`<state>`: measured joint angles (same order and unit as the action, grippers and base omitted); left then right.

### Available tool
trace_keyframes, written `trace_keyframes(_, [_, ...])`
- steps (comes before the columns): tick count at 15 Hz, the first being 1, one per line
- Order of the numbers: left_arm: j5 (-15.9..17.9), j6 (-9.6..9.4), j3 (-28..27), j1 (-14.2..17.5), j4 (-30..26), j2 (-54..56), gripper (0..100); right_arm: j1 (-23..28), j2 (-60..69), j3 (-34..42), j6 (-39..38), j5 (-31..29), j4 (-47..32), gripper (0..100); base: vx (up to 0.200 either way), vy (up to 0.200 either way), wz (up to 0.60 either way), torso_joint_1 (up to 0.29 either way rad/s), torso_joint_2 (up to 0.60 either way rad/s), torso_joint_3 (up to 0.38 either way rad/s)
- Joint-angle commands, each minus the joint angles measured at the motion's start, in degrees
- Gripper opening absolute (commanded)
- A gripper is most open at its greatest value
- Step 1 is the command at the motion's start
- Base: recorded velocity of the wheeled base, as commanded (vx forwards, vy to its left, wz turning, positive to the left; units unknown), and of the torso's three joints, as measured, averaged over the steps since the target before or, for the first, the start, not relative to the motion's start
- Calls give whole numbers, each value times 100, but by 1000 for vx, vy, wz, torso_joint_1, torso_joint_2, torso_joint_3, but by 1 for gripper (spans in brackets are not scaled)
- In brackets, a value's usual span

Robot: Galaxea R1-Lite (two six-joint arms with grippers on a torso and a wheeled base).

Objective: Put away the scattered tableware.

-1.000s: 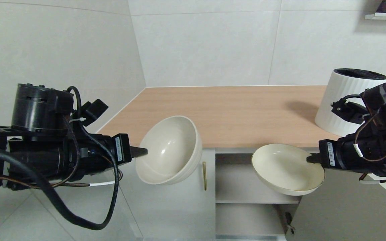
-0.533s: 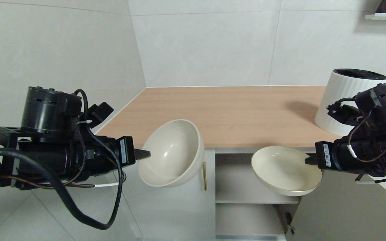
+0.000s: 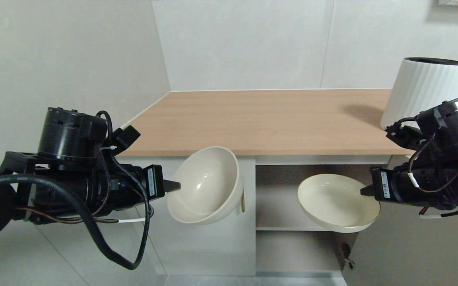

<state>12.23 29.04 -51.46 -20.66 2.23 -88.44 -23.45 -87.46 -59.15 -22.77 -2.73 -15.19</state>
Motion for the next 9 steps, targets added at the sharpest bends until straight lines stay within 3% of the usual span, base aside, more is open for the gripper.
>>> trace_keyframes(1, [-1,5,-5,1,5,-50,0,-1,-44,0,1,1,-2,0,0,0,0,-154,466,300])
trace_keyframes(9, [-1,5,-5,1,5,-68,0,-1,-123,0,1,1,-2,0,0,0,0,-118,439,314])
